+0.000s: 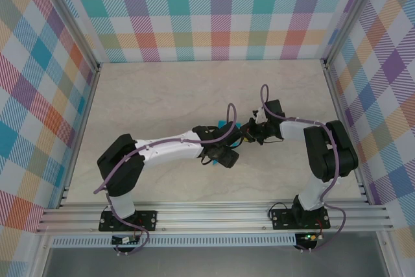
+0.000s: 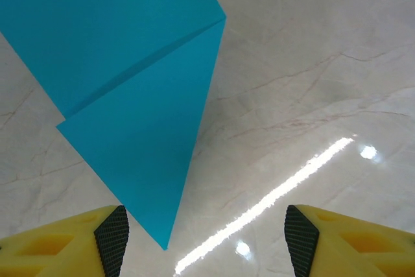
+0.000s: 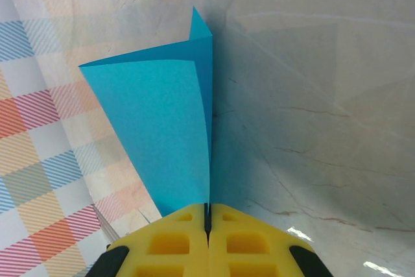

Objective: Fold a paper plane with a square sheet of paper (fold left side to right side)
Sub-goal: Fold the wing for the fifth time at the center of the table.

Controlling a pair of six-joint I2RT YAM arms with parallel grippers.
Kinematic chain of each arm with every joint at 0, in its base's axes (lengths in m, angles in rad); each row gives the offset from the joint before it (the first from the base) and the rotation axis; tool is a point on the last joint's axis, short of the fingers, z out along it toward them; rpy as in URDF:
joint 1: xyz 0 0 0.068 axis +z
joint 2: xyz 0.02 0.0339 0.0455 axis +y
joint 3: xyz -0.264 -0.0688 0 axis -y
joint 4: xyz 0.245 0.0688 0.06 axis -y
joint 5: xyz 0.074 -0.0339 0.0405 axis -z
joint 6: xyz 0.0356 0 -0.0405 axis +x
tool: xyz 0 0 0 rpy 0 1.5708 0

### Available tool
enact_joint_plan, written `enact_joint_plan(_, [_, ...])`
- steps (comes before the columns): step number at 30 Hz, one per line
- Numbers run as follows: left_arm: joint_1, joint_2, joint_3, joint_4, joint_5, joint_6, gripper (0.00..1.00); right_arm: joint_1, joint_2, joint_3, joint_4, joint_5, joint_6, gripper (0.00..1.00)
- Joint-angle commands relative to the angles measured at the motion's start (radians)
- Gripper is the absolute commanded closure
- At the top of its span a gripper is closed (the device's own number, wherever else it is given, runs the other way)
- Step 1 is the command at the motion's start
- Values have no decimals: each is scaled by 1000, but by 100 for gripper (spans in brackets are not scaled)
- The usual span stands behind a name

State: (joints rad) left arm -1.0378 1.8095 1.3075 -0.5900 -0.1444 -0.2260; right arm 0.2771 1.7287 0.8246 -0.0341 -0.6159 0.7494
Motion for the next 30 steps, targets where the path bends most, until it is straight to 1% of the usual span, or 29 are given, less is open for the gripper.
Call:
enact_joint_plan(1, [-13, 38, 55, -55, -108, 27, 32, 11, -28, 16, -28, 16, 10, 100])
enact_joint_plan(10, [-13, 133, 88, -32, -154, 23, 37, 20, -15, 24, -43, 12, 6, 100])
enact_joint_plan(15, [-13, 183, 110, -46, -176, 33, 40, 22, -11, 24, -45, 10, 8, 100])
enact_joint_plan(17, [-13, 200, 116, -51, -187, 33, 43, 24, -8, 24, -44, 10, 8, 100])
enact_joint_plan(20, [-13, 215, 118, -49, -189, 36, 46, 25, -2, 25, -44, 7, 8, 99])
enact_joint_plan(30, [-13, 231, 111, -41, -193, 35, 54, 26, 10, 28, -50, 8, 4, 98])
